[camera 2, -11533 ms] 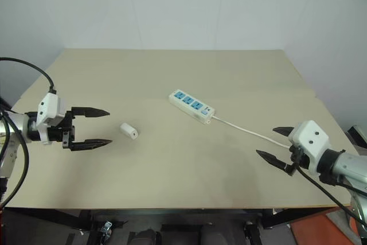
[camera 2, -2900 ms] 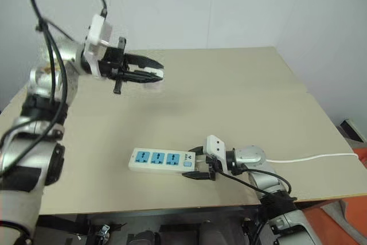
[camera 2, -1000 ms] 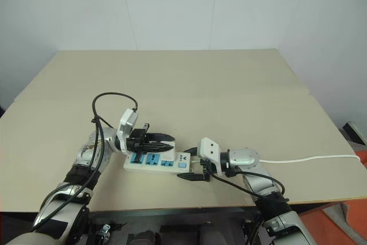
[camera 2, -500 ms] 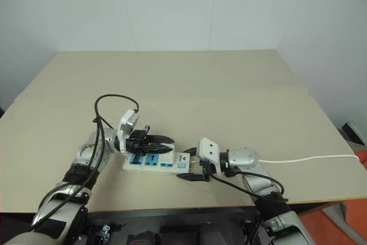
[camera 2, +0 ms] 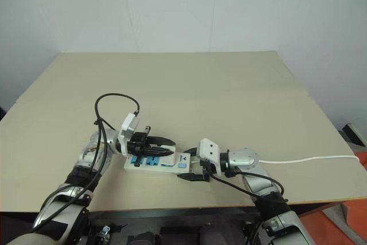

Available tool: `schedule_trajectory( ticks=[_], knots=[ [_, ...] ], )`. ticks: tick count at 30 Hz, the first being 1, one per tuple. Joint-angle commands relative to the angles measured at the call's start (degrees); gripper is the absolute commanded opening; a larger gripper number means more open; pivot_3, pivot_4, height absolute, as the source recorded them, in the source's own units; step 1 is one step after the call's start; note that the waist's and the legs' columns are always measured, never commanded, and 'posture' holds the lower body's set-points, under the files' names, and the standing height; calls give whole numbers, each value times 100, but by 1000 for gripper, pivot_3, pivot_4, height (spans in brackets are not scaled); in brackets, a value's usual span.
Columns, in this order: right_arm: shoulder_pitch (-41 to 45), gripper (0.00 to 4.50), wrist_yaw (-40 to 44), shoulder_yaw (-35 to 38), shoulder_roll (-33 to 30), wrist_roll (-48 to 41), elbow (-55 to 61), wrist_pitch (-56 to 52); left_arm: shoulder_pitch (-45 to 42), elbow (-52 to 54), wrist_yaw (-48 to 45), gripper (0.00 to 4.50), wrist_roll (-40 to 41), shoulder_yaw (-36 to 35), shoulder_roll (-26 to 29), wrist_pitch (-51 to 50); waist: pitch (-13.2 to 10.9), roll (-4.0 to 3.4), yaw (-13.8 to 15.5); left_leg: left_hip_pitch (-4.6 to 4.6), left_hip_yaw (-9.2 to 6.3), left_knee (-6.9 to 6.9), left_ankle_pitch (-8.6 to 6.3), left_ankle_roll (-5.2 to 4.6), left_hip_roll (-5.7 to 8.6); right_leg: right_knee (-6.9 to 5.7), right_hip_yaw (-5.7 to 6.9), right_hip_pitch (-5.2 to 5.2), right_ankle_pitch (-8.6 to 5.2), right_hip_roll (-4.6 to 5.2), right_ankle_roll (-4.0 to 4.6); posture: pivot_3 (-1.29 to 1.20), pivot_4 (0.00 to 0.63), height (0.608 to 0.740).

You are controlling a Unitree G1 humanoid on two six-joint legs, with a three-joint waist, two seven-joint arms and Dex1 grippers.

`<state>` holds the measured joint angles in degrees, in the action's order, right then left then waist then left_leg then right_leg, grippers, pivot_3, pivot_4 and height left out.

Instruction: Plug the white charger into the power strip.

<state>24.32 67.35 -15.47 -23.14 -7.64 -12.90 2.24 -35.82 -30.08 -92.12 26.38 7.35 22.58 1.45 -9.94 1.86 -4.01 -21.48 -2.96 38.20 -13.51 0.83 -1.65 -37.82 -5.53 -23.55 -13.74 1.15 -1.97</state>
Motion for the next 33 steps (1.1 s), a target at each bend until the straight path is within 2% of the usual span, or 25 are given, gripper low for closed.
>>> schedule_trajectory(
  ticks=[1, 8, 15, 20, 27, 30, 31, 33],
  knots=[
    [16, 3434, 9, -16, 28, -50, 184, 259, 374, 51, 93, 990, -362, 64, 105, 232, 0, 0, 0, 17, -1, -9, 0, 0, 0, 11, 1, 18, -1, 0, -2, 0, 150, 740],
    [-14, 3434, 80, 7, 33, -120, 186, 360, 934, 522, 132, 990, -300, -87, 312, 437, 0, 0, -15, 33, 0, -31, -1, 0, -4, 29, 1, 32, -3, 0, -2, 0, 150, 740],
    [53, 3434, 135, -36, 54, -145, 153, 464, 1062, 154, 234, 990, -595, 0, 311, 1090, 1, -1, -16, 36, 3, -33, -1, 0, -5, 30, 0, 33, -4, -1, -2, 0, 150, 740],
    [62, 3434, 143, -6, 33, -164, 158, 498, 1171, -12, 271, 990, -474, 0, 226, 1268, 11, -12, -11, 39, 2, -33, -1, 0, -5, 30, -1, 37, -4, -1, -2, 0, 150, 740],
    [-5, 3434, 143, -7, -22, -154, 220, 492, 1164, -177, 395, 990, -505, 24, 198, 1132, 24, -26, -1, 40, 3, -33, -1, 0, -4, 32, 0, 40, -6, -1, -4, 0, 150, 740],
    [-18, 3434, 133, -17, -29, -139, 217, 502, 1093, -211, 379, 990, -201, -129, 135, 765, 29, -32, 1, 40, 2, -33, -1, 0, -4, 32, 0, 41, -7, -1, -4, 0, 150, 740],
    [-17, 3434, 129, -19, -28, -136, 211, 502, 1078, -214, 398, 1721, -128, -186, 105, 734, 30, -35, -4, 40, 2, -33, -1, 0, -4, 33, 0, 41, -7, -1, -5, 0, 150, 740],
    [-13, 3434, 117, -26, -21, -128, 195, 509, 1070, -178, 322, 2290, -42, -250, 80, 700, 32, -39, -14, 39, 5, -36, -2, -1, -4, 36, -3, 37, -8, -2, -5, 0, 150, 740]
  ],
)
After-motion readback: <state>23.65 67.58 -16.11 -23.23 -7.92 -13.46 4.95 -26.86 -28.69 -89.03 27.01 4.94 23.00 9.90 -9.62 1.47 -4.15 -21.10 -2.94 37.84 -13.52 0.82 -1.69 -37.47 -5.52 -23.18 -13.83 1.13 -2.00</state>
